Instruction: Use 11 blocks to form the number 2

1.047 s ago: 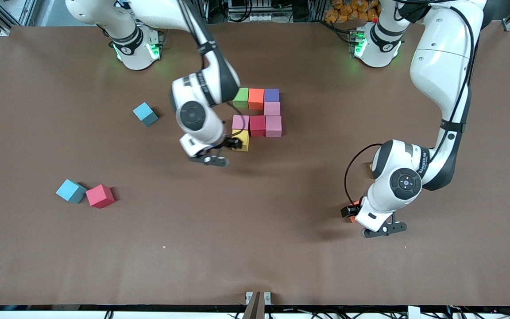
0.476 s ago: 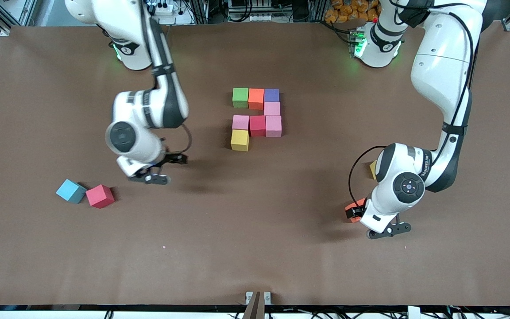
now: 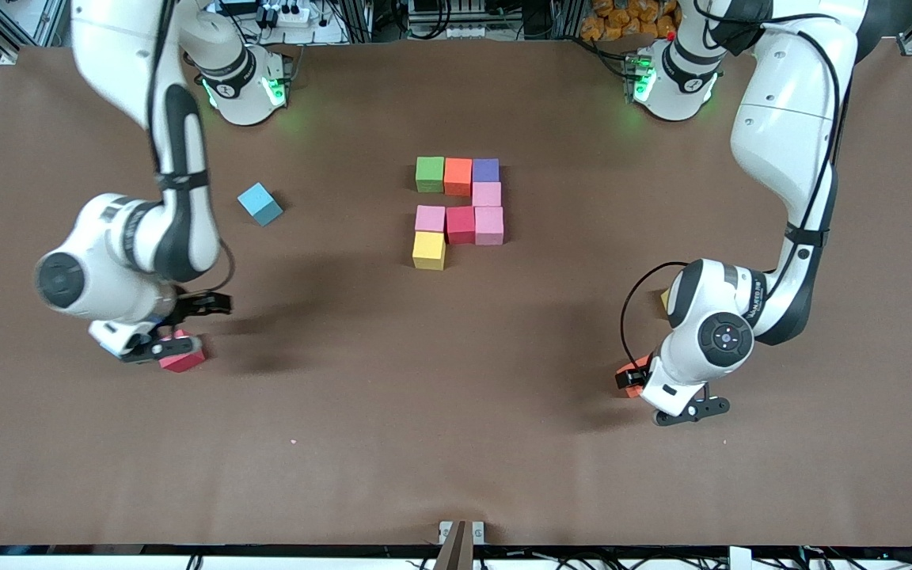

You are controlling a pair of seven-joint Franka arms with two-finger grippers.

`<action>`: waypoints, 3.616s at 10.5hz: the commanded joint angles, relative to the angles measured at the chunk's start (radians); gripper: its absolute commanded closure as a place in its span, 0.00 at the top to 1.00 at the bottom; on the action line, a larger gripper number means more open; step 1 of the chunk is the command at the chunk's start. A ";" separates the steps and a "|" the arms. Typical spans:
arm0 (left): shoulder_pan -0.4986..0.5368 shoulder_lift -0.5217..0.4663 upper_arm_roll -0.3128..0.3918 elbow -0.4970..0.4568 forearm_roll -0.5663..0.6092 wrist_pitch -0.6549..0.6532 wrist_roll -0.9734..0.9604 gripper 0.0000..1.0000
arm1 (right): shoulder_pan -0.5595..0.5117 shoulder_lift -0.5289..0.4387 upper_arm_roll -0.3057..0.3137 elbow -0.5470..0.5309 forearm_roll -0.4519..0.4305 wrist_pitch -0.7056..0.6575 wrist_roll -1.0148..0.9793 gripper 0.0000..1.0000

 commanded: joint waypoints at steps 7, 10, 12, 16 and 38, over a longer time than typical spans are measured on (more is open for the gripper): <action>-0.164 0.029 0.012 0.052 -0.030 -0.002 -0.043 0.04 | -0.230 0.088 0.171 0.077 -0.004 0.213 -0.347 1.00; -0.328 0.057 0.017 0.126 -0.031 -0.002 -0.141 0.03 | -0.240 0.124 0.188 0.078 0.000 0.287 -0.364 1.00; -0.435 0.057 0.029 0.143 -0.055 -0.010 -0.193 0.02 | -0.282 0.128 0.234 0.078 0.006 0.296 -0.361 1.00; -0.546 0.069 0.047 0.166 -0.059 -0.013 -0.237 0.00 | -0.298 0.128 0.254 0.075 0.009 0.295 -0.352 1.00; -0.758 0.161 0.170 0.206 -0.301 0.037 -0.253 0.00 | -0.267 0.000 0.299 0.075 -0.006 0.138 -0.347 0.26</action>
